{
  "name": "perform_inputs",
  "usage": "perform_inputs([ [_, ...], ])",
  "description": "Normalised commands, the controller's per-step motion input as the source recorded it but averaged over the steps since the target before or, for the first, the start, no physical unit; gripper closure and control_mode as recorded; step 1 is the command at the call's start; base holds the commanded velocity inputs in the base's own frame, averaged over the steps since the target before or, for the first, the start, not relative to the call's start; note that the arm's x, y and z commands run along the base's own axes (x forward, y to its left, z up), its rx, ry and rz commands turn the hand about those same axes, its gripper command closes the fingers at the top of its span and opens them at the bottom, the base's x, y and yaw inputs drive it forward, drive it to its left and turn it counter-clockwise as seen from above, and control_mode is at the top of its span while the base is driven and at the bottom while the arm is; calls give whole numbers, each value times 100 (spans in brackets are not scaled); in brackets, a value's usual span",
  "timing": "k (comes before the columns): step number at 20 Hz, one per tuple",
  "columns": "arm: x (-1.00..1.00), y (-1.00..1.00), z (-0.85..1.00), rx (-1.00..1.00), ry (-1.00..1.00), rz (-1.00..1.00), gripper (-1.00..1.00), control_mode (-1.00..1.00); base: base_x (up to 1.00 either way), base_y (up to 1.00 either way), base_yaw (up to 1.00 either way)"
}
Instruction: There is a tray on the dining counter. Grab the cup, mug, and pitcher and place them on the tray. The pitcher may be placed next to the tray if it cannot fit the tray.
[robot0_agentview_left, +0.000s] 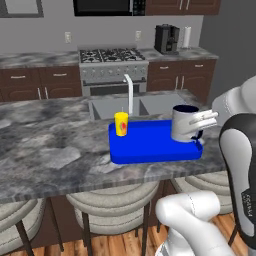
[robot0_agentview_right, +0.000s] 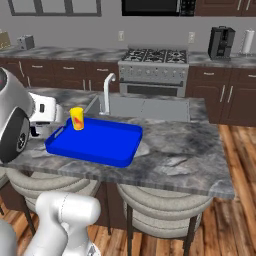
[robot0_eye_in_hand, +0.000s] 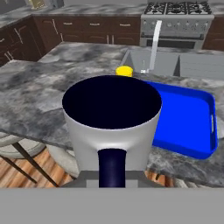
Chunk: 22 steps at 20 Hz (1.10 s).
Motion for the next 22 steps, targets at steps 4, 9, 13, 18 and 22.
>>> perform_inputs([
  [4,47,3,-37,0,1,7,100,-100,0,0,0],
  [9,62,21,-36,1,0,0,100,-100,0,0,0],
  [13,56,14,-39,2,1,0,100,-100,0,0,0],
  [18,54,12,-50,1,2,0,100,-100,0,0,0],
  [22,45,20,-50,0,2,0,100,-100,0,0,0],
])
